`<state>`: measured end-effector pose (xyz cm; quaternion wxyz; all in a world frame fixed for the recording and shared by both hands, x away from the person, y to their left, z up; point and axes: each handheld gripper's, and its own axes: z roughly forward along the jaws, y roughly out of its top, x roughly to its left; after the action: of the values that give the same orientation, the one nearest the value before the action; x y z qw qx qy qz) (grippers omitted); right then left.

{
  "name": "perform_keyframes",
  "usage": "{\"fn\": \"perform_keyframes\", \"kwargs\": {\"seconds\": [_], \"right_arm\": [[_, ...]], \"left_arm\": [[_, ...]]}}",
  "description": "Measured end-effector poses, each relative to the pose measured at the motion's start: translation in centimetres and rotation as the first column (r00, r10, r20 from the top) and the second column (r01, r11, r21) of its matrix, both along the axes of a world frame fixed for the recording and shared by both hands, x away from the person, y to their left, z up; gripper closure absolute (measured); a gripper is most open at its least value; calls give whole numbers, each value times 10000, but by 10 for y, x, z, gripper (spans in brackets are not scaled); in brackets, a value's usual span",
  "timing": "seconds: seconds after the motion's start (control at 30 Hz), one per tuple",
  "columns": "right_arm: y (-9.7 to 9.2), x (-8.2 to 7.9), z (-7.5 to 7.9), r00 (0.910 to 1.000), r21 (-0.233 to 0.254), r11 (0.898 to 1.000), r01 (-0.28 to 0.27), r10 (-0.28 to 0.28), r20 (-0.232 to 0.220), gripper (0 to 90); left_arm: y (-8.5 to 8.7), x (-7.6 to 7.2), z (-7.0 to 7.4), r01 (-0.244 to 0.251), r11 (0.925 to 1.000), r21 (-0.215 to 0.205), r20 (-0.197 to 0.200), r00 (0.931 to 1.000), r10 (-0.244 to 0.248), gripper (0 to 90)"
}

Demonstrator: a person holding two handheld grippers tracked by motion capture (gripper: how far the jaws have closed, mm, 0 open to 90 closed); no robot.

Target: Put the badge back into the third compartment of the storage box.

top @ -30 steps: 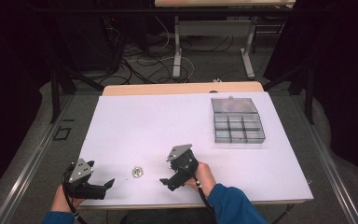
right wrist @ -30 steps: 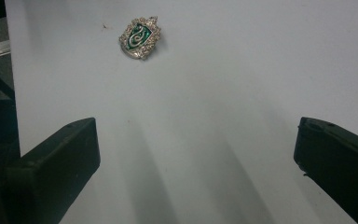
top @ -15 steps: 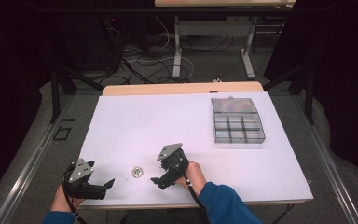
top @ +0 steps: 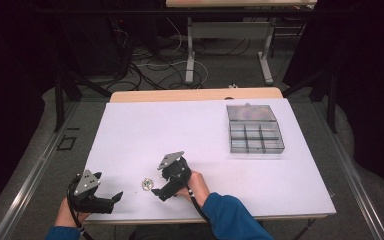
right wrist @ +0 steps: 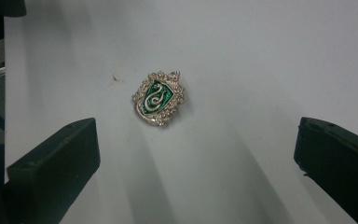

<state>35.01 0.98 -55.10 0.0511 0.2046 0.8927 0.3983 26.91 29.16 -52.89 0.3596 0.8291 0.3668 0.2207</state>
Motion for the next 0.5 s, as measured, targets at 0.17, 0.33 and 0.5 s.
{"fn": "perform_keyframes", "kwargs": {"seconds": [0.17, 0.33, 0.5], "right_arm": [[11, 3, -3, 10000, -30, 10000, 51, -51, -52, 71], [18, 4, -5, 10000, 12, 10000, 79, -79, -29, 153], [25, 4, -6, 10000, -115, 9999, 2, -1, 74, 218]], "left_arm": [[0, 0, 0, 8, 10000, 5, -9, 10000, -8, 2], [0, 0, -1, -16, 10000, -70, 88, 10000, 16, 2], [0, 0, 0, 19, 10000, -35, 1, 10000, -19, 2]]}}
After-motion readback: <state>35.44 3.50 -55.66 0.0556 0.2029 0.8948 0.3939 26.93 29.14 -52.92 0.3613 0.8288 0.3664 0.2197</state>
